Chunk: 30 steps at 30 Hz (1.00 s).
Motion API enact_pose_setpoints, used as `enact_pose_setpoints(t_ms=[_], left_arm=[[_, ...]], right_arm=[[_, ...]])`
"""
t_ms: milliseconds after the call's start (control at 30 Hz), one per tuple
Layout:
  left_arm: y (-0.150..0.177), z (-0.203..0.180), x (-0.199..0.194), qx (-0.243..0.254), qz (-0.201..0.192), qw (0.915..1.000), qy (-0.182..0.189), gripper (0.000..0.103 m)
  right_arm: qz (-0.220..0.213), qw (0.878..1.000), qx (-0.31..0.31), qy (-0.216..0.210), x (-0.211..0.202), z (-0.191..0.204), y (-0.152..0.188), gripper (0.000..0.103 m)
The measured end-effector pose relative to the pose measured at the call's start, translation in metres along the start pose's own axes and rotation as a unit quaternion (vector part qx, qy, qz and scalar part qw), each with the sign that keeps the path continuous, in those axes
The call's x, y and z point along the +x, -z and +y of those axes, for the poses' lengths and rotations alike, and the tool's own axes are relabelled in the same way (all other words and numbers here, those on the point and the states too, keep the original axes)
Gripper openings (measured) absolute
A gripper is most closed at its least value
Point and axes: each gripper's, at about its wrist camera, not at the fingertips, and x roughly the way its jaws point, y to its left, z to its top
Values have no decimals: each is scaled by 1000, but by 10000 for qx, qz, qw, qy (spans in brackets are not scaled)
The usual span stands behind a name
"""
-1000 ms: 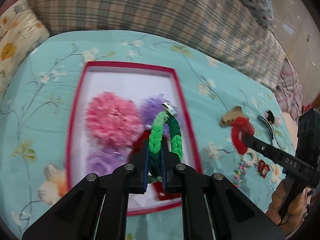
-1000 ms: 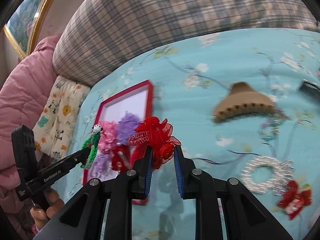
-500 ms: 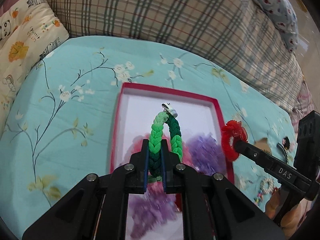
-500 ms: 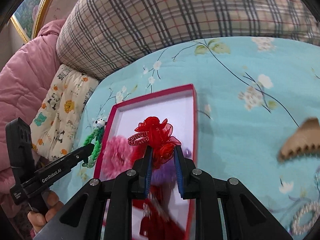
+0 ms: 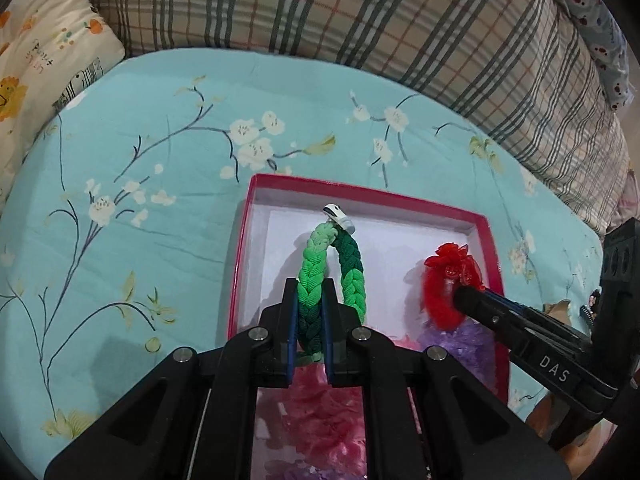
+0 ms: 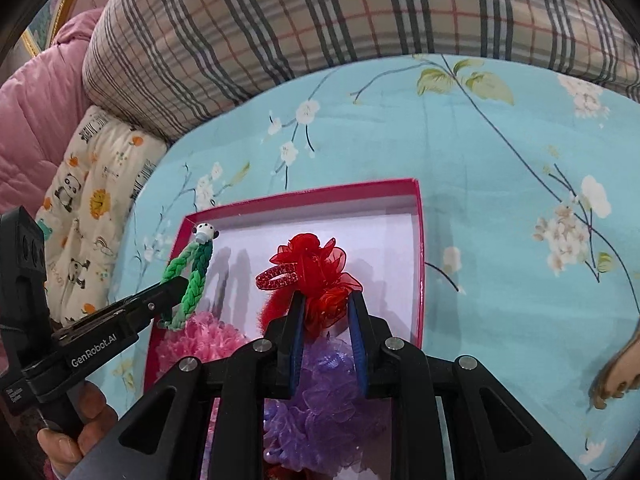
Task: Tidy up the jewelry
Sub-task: 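Carry the green band and red scrunchie into the tray and open both tools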
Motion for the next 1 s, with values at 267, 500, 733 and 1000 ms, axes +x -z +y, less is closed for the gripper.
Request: enact_pose_setpoints(t_ms=[267, 500, 733, 1000], left_arm=[[8, 3, 13, 72, 169, 9997, -134, 8], [8, 3, 13, 81, 191, 9996, -164, 8], [7, 1, 10, 50, 215, 9996, -190, 18], [11, -5, -18, 118, 1, 9998, -158, 33]], right_arm=[[120, 9999, -61, 14, 6, 2, -1, 26], [106, 9999, -68, 36, 3, 1, -2, 31], [39, 10000, -60, -49, -7, 1, -2, 40], [-200, 9994, 92, -279, -45, -6, 10, 41]])
